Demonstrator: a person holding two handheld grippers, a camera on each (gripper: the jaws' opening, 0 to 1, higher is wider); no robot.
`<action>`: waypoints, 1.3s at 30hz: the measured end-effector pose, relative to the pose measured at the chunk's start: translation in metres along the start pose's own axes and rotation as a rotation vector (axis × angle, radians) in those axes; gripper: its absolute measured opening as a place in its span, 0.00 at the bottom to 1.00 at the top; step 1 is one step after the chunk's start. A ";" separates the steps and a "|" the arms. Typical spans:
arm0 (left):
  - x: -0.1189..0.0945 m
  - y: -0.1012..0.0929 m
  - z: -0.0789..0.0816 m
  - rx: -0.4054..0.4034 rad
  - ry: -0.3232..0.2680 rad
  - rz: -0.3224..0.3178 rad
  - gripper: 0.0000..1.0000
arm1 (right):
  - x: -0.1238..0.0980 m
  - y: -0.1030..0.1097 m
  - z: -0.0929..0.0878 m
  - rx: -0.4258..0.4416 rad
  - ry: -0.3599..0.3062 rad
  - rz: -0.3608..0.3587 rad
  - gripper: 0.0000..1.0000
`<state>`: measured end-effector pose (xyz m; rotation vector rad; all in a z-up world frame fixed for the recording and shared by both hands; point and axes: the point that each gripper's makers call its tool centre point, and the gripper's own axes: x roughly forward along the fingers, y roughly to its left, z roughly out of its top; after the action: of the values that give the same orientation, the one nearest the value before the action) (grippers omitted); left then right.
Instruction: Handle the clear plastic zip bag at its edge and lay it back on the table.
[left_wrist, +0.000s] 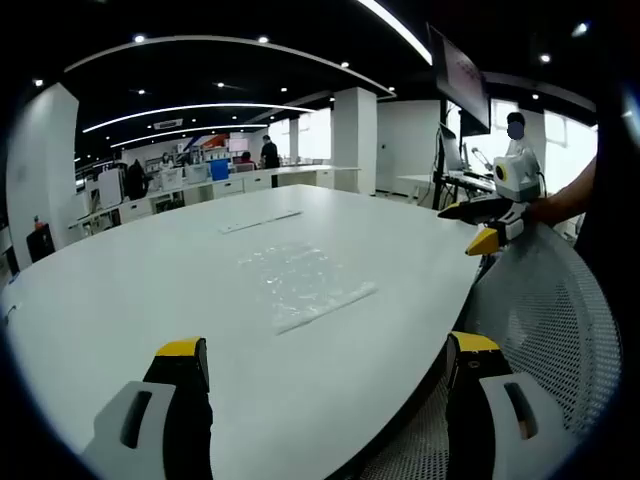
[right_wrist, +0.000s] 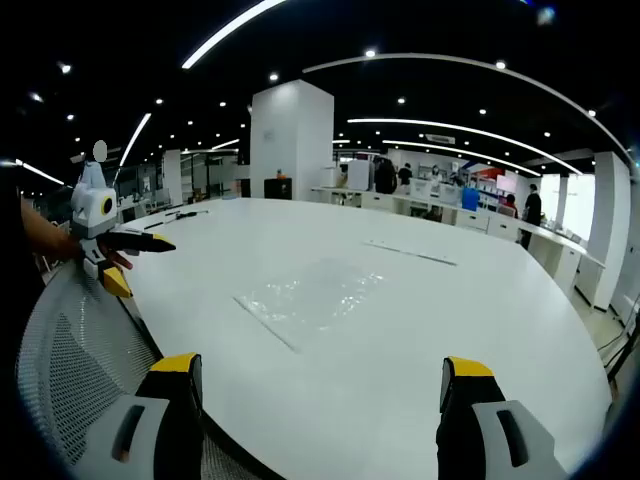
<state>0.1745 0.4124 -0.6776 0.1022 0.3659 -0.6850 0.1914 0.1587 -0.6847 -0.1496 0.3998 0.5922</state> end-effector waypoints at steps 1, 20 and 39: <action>0.000 0.000 0.000 0.001 0.000 -0.003 0.99 | 0.000 0.000 0.000 0.000 -0.001 -0.001 1.00; 0.000 -0.003 -0.002 0.011 0.017 -0.006 0.99 | -0.001 0.001 -0.001 -0.005 -0.004 0.004 1.00; -0.001 0.000 -0.002 0.009 0.013 0.005 0.99 | -0.002 0.002 0.002 -0.007 -0.012 -0.002 1.00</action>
<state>0.1733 0.4133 -0.6787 0.1157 0.3752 -0.6813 0.1892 0.1600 -0.6823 -0.1530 0.3863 0.5924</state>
